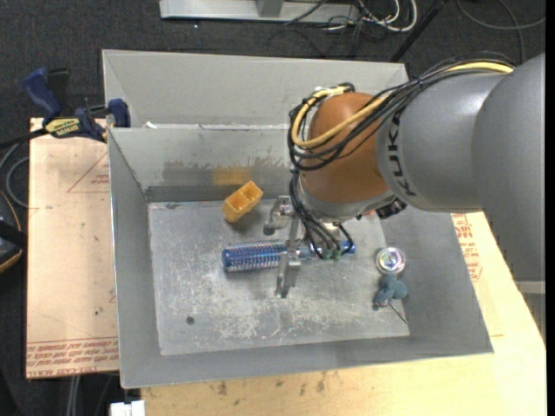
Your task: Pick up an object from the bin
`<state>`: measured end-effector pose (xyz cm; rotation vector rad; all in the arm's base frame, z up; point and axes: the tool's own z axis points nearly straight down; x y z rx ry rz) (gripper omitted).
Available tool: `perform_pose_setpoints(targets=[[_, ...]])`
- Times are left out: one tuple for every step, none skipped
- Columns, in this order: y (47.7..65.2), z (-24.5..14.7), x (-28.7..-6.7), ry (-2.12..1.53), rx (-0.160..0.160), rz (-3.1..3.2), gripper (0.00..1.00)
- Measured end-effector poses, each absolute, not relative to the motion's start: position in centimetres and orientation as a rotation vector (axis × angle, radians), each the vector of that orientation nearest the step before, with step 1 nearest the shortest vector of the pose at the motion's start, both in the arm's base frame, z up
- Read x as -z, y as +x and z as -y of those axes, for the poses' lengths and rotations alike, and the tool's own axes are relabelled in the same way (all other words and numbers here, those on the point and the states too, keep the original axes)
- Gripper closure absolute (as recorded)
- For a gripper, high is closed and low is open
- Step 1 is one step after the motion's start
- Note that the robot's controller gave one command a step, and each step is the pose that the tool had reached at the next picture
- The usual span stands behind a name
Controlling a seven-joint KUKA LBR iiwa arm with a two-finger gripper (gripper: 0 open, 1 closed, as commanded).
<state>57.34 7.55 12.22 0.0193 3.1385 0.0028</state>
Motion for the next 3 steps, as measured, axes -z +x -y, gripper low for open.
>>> perform_pose_setpoints(targets=[[57.74, -6.73, -7.38, 0.256, -0.009, -3.120, 0.00], [57.93, -6.83, -7.61, 0.253, -0.006, -3.126, 0.00], [58.16, -6.78, -7.75, 0.255, -0.006, -3.116, 1.00]])
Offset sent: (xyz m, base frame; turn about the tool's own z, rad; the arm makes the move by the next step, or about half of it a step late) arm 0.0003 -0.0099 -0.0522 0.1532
